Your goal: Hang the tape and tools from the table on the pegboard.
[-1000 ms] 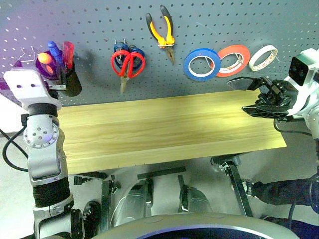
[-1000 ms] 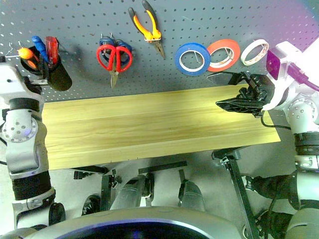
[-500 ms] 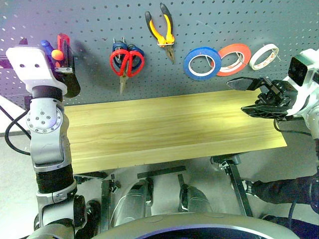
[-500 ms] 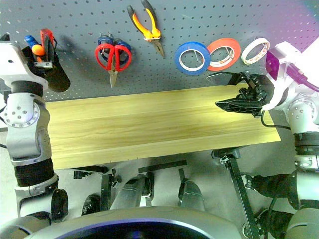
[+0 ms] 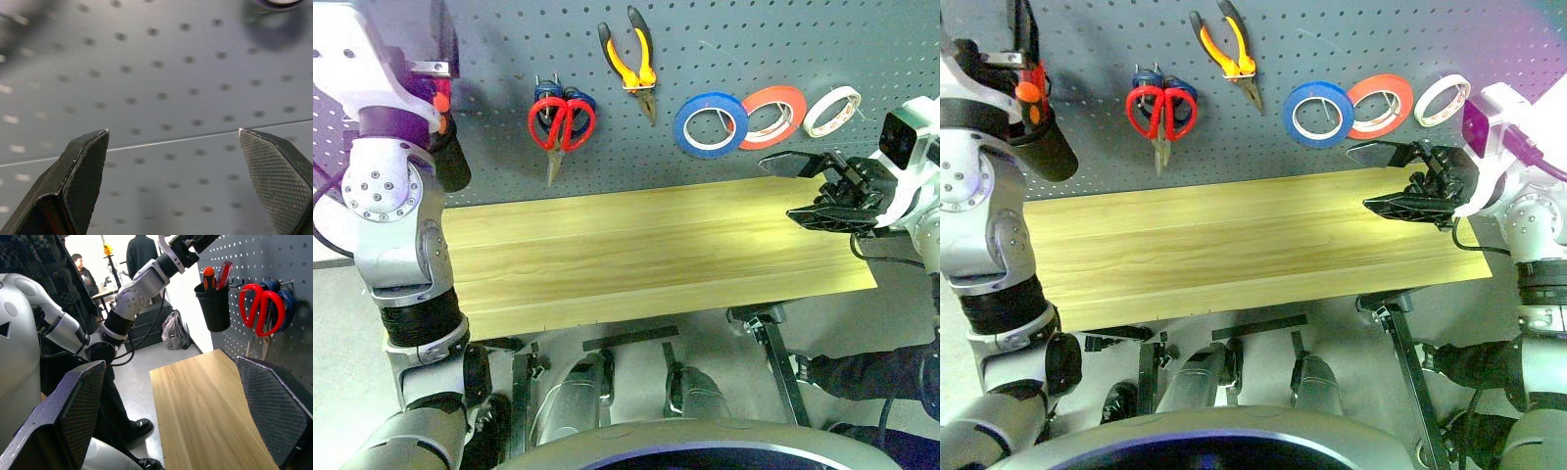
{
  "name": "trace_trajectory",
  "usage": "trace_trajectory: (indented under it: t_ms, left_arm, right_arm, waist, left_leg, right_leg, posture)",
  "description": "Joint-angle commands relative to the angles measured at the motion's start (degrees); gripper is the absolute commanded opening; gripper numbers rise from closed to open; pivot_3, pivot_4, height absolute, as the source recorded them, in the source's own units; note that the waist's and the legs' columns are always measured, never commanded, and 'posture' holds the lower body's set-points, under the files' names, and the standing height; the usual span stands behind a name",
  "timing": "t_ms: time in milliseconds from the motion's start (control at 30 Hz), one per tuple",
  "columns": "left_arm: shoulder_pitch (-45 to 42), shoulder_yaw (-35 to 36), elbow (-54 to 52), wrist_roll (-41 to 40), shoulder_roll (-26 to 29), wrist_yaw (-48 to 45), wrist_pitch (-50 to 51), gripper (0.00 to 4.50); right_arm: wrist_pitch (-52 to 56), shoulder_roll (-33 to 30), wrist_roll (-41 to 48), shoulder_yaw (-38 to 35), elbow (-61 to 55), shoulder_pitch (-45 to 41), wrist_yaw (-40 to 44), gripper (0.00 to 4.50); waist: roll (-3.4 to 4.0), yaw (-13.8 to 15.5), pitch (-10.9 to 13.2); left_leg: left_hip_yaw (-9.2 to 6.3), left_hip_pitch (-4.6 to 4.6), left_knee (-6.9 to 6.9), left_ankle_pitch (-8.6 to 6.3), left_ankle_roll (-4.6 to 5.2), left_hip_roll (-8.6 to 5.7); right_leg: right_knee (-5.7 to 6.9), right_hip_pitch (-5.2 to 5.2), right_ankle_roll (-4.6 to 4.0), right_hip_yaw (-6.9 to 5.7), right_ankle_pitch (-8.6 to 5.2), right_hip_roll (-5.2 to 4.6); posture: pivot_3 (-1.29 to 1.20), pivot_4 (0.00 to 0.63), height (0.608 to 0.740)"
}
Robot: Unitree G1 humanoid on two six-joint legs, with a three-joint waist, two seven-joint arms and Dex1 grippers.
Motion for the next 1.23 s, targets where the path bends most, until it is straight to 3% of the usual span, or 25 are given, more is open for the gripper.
trace_trajectory:
  t_ms: [33, 400, 667, 967, 1233]
  left_arm:
    - [-0.3, -2.5, -4.8, -5.0, 0.0, -5.0, 1.1, 4.45]
    - [1.5, -7.1, -11.1, -18.5, 1.7, -15.4, 10.2, 4.45]
    - [11.5, -7.1, -14.2, -30.1, 3.7, -19.0, 20.6, 4.45]
    - [24.2, -9.6, -12.1, -32.8, 9.3, -32.5, 19.8, 4.45]
    - [32.6, -10.4, -2.4, -24.5, 7.0, -36.4, 7.8, 4.45]
  right_arm:
    - [-0.6, -0.1, 0.2, -1.1, -0.4, -1.2, 0.5, 4.50]
    - [-0.6, 0.0, 0.0, -1.4, -0.3, -0.9, 0.5, 4.50]
    - [-0.7, 0.7, 0.0, -1.5, -1.3, 0.4, 0.5, 4.50]
    - [0.5, 5.2, -0.4, -3.6, -6.4, 6.3, 0.5, 4.50]
    - [2.2, 12.8, -2.3, -6.5, -13.7, 13.7, -6.7, 4.50]
  waist:
    - [-0.01, 0.0, 0.0]
    - [-0.01, -0.1, 0.0]
    - [-0.01, -0.1, 0.0]
    - [0.01, -0.1, 0.0]
    - [0.03, -0.1, 0.0]
  left_leg:
    - [0.00, 0.00, 0.00, 0.00, 0.00, 0.00]
    - [0.01, 0.02, 0.00, 0.06, 0.10, 0.02]
    - [0.01, 0.06, 0.00, 0.06, 0.10, 0.05]
    - [0.02, 0.07, -0.02, -0.02, -0.02, 0.04]
    - [0.03, 0.11, -0.09, -0.03, -0.05, 0.06]
  right_leg:
    - [0.00, 0.00, 0.00, 0.00, 0.00, -0.01]
    - [-0.02, 0.01, 0.00, 0.00, 0.00, 0.04]
    - [-0.02, 0.04, 0.00, 0.01, 0.00, 0.05]
    - [-0.07, 0.04, 0.00, 0.03, 0.00, 0.03]
    - [-0.08, 0.00, -0.03, 0.08, 0.01, -0.03]
  posture:
    - [0.01, 0.257, 0.740]
    - [0.01, 0.262, 0.740]
    - [0.02, 0.259, 0.740]
    - [0.00, 0.243, 0.740]
    - [0.00, 0.239, 0.740]
